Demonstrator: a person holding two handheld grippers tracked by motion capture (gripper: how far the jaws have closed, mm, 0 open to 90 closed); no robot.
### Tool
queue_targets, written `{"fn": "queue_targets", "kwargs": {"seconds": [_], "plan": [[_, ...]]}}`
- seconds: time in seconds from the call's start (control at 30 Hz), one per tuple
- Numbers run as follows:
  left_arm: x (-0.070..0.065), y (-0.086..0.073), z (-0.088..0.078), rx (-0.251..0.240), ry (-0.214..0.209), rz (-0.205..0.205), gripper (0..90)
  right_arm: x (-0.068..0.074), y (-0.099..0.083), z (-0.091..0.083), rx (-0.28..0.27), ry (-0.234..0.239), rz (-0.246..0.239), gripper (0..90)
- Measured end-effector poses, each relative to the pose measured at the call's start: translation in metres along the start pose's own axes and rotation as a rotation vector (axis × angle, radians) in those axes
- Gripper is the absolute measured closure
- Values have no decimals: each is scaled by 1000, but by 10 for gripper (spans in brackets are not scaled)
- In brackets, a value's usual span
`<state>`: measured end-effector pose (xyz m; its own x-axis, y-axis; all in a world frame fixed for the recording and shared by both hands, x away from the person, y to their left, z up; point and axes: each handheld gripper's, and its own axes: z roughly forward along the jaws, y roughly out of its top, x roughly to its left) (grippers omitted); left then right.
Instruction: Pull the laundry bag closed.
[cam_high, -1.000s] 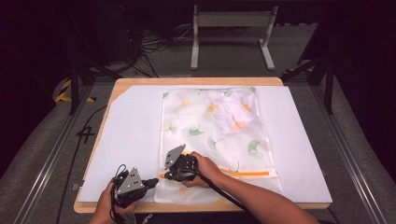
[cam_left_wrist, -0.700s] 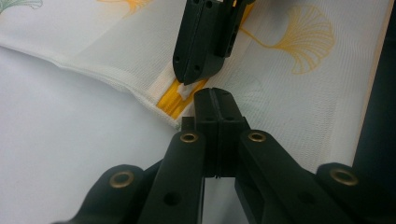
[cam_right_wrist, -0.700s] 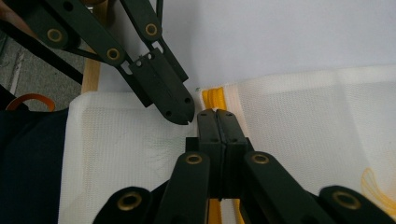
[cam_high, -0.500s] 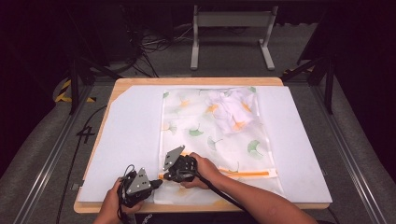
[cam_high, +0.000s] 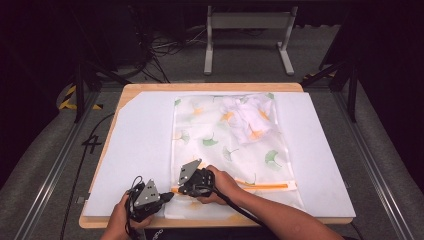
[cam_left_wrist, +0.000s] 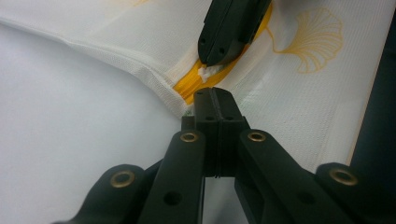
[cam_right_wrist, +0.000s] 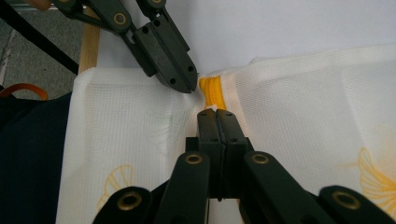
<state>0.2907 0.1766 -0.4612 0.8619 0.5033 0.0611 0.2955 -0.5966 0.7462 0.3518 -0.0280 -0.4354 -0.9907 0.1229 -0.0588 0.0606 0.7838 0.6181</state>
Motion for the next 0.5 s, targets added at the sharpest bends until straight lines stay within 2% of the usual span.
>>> {"fn": "queue_targets", "kwargs": {"seconds": [0.2, 0.5], "plan": [[0, 0, 0, 0, -6, -1, 900, 0, -6, -6, 14, 4, 5, 900], [2, 0, 0, 3, -11, 2, 900, -2, -21, -22, 47, -21, 15, 900]]}}
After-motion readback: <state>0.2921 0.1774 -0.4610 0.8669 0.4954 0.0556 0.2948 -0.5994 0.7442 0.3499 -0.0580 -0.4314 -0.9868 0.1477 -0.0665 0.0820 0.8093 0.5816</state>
